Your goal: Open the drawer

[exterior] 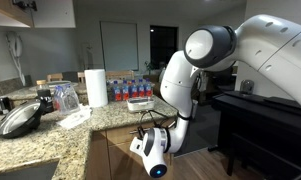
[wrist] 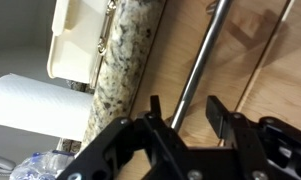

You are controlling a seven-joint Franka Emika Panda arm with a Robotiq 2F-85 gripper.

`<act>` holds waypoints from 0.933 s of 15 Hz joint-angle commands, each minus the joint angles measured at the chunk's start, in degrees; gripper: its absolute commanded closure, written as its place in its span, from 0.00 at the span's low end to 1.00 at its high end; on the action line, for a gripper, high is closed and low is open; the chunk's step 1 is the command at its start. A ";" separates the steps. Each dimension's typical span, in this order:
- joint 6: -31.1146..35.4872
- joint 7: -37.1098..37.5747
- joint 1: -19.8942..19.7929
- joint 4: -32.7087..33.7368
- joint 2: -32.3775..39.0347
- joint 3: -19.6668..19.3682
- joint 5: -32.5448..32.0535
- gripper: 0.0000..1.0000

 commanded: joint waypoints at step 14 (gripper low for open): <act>11.96 8.91 1.27 -0.30 -4.31 -4.20 -0.42 0.60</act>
